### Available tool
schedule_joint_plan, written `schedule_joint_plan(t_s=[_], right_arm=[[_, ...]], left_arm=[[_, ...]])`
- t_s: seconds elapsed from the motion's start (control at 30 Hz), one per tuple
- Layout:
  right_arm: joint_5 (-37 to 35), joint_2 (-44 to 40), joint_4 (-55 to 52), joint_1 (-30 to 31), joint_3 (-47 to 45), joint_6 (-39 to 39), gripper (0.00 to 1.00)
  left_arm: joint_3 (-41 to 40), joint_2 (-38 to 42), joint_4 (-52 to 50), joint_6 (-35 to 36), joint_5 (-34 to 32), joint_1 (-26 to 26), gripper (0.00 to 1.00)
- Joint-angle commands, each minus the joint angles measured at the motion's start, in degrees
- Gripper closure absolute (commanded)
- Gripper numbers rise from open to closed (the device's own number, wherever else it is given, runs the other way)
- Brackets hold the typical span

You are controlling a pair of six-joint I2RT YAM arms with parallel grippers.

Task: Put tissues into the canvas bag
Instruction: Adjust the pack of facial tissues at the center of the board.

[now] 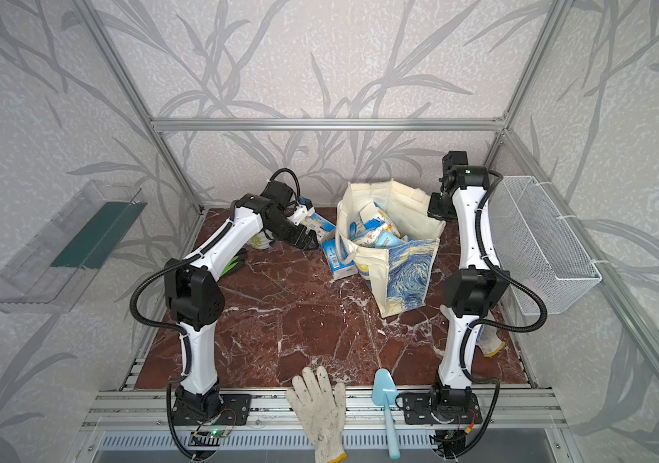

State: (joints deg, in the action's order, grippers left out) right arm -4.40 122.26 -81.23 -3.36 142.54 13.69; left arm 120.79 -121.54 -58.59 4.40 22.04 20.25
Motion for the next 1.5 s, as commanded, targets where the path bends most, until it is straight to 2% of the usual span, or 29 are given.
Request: schedule_joint_plan(t_s=[0.0, 0.2, 0.27, 0.5, 0.73, 0.83, 1.07, 1.47], right_arm=[[0.6, 0.7, -0.1, -0.1, 1.3, 0.0, 0.97], [1.5, -0.1, 0.3, -0.1, -0.3, -0.6, 0.97], [1.5, -0.4, 0.6, -0.1, -1.0, -0.6, 0.97], [2.0, -2.6, 1.6, 0.2, -3.9, -0.8, 0.97], [2.6, -5.8, 2.3, 1.0, -7.8, -1.2, 0.97], [2.8, -6.9, 2.3, 1.5, -8.8, -1.3, 0.97], [2.7, -9.0, 3.6, 2.2, -11.1, -1.1, 0.97], [2.3, -5.2, 2.0, 2.2, -7.4, -1.0, 0.97]], left_arm=[[10.6, -4.3, 0.5, -4.0, -5.0, 0.1, 0.01], [33.5, -19.6, 0.4, -2.2, -6.1, 0.1, 0.01], [36.8, -23.2, 3.5, -1.1, -6.4, 0.1, 0.01], [36.2, -28.5, 15.7, 2.0, -8.1, 0.5, 0.01], [38.8, -32.5, 19.3, 4.3, -10.1, 1.4, 0.01], [39.8, -33.6, 18.7, 6.2, -12.0, 1.9, 0.01], [39.7, -35.0, 14.2, 9.3, -11.7, 2.1, 0.01], [38.4, -36.4, 8.6, 13.2, -11.6, 1.9, 0.01]])
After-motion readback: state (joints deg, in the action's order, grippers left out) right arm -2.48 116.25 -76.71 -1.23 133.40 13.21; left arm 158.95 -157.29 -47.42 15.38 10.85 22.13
